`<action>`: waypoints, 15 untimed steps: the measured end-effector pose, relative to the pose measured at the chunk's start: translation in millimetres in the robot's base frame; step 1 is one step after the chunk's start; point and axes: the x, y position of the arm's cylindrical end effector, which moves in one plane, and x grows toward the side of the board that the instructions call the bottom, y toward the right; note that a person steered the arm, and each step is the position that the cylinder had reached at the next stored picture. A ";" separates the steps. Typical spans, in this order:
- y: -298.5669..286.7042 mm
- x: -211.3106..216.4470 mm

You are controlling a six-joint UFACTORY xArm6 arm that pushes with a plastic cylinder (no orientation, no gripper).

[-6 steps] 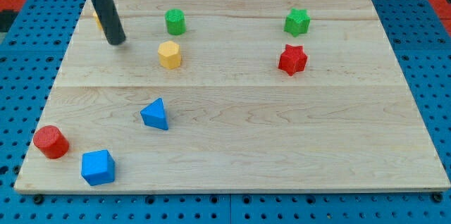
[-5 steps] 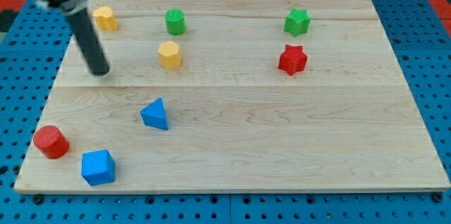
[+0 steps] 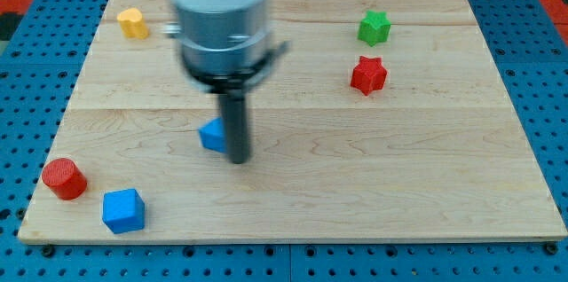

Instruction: Push the blue triangle towards the bottom of the yellow heart

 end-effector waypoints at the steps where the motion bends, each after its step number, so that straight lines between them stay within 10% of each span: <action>1: -73.1 -25.0; 3: 5.4 -6.0; 5: -109.9 -38.5; 11: -124.5 -97.9; 13: -95.8 -78.7; 15: -207.4 -30.6</action>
